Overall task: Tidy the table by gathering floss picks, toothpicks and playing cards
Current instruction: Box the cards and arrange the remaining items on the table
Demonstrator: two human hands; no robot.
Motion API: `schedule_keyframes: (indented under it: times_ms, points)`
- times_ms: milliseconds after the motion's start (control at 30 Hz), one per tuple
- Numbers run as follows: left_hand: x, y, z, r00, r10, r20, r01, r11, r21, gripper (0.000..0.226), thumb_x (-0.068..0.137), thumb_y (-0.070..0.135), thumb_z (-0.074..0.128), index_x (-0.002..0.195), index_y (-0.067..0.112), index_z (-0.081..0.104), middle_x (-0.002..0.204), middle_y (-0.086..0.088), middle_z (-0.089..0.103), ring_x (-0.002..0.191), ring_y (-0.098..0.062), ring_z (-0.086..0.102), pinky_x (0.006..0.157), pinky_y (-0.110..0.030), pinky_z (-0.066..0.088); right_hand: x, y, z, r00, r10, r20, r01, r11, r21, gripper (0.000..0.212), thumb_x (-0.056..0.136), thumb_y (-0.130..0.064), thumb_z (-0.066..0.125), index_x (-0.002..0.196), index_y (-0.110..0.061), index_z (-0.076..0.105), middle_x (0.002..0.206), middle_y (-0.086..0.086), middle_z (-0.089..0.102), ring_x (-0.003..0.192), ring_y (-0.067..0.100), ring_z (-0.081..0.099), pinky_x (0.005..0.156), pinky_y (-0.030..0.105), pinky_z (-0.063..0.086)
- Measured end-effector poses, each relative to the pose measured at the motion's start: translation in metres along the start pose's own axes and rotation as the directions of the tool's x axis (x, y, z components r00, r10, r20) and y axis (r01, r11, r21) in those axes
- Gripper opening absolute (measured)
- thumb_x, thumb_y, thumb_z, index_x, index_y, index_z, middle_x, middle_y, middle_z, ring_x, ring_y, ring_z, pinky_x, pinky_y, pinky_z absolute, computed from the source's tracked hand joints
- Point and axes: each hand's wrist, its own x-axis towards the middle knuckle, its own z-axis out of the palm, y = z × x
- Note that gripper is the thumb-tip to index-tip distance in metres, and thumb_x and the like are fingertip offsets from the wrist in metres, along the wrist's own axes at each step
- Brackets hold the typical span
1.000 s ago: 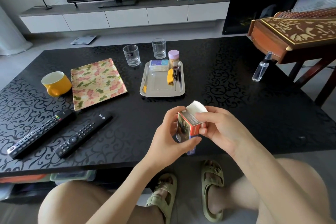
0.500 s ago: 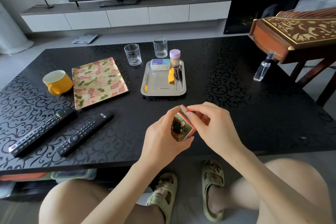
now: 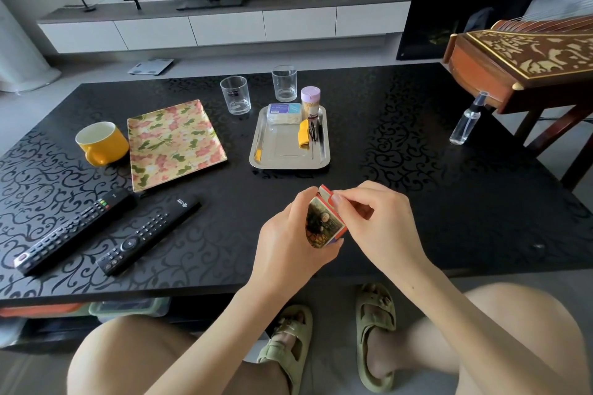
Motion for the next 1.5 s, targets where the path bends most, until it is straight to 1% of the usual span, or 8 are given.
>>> schedule_keyframes:
  times_ms: [233,367,533,800,1000,1167,1367,1500]
  points:
    - [0.006,0.005,-0.003,0.998,-0.052,0.04,0.052,0.999,0.007,0.079,0.069,0.032,0.077,0.137,0.022,0.038,0.102,0.005,0.067,0.081,-0.015,0.065,0.059,-0.009,0.036,-0.01,-0.001,0.012,0.98,-0.199,0.017,0.197,0.95,-0.24,0.027,0.092,-0.021,0.052,0.103,-0.004,0.07,0.073,-0.001,0.054,0.061,0.008,0.046,0.049,0.019,0.044]
    - [0.011,0.005,-0.003,0.997,-0.048,0.056,0.048,0.999,0.004,0.06,0.069,0.029,0.076,0.121,0.023,0.049,0.087,0.008,0.066,0.071,-0.01,0.062,0.056,-0.006,0.036,-0.009,0.012,0.02,0.969,-0.246,0.001,0.241,0.947,-0.211,0.033,0.092,-0.023,0.05,0.109,-0.004,0.069,0.081,0.001,0.059,0.07,0.013,0.052,0.056,0.023,0.049]
    - [0.022,0.01,-0.003,0.986,-0.157,0.051,0.164,0.97,-0.179,0.048,0.066,0.019,0.075,0.102,0.025,0.045,0.056,0.007,0.063,0.062,-0.002,0.062,0.056,-0.015,0.048,-0.005,0.013,0.023,0.987,0.0,-0.16,0.038,0.971,0.237,0.028,0.086,-0.03,0.062,0.106,-0.011,0.07,0.095,-0.004,0.063,0.083,0.005,0.061,0.068,0.013,0.05]
    - [0.046,0.001,-0.001,0.995,-0.092,0.042,0.095,0.993,-0.068,0.043,0.065,0.031,0.075,0.097,0.02,0.048,0.074,0.007,0.065,0.066,-0.008,0.062,0.061,-0.025,0.051,0.013,0.013,0.03,0.984,0.143,-0.103,-0.1,0.934,0.343,0.001,0.086,-0.011,0.066,0.086,-0.012,0.066,0.079,-0.004,0.065,0.071,0.011,0.063,0.061,0.021,0.051]
    - [0.083,-0.018,0.003,0.985,-0.038,0.169,0.026,0.997,0.075,0.055,0.074,0.047,0.07,0.109,0.017,0.041,0.08,0.009,0.058,0.065,-0.012,0.056,0.05,-0.018,0.04,0.051,0.023,0.04,0.942,0.337,0.008,-0.317,0.878,0.357,0.008,0.085,-0.008,0.065,0.078,-0.011,0.066,0.073,-0.001,0.067,0.068,0.011,0.064,0.061,0.023,0.053]
    - [0.107,-0.072,0.002,0.964,-0.183,0.191,0.189,0.982,-0.011,0.034,0.092,0.04,0.051,0.117,0.018,0.057,0.11,0.005,0.064,0.095,-0.014,0.063,0.074,-0.026,0.049,0.07,0.049,0.047,0.738,0.661,0.137,-0.619,0.582,0.528,0.006,0.087,-0.006,0.063,0.084,-0.001,0.064,0.086,0.016,0.069,0.077,0.026,0.069,0.058,0.034,0.059]
    - [0.153,-0.162,0.023,0.872,-0.487,-0.046,0.485,0.849,0.207,0.022,0.093,0.016,0.042,0.085,0.004,0.058,0.088,-0.011,0.06,0.072,-0.025,0.052,0.057,-0.029,0.034,0.1,0.066,0.058,0.327,0.721,0.611,-0.741,-0.206,0.639,0.017,0.088,0.004,0.056,0.104,0.009,0.057,0.096,0.026,0.065,0.081,0.031,0.067,0.064,0.04,0.06]
    - [0.181,-0.192,0.036,0.808,-0.589,0.015,0.576,0.796,0.185,0.034,0.089,0.019,0.05,0.059,0.007,0.04,0.058,-0.006,0.043,0.06,-0.024,0.041,0.047,-0.028,0.027,0.119,0.072,0.075,0.239,0.702,0.671,-0.827,-0.215,0.52,0.016,0.086,-0.002,0.061,0.1,0.006,0.06,0.084,0.022,0.068,0.067,0.024,0.067,0.052,0.028,0.058]
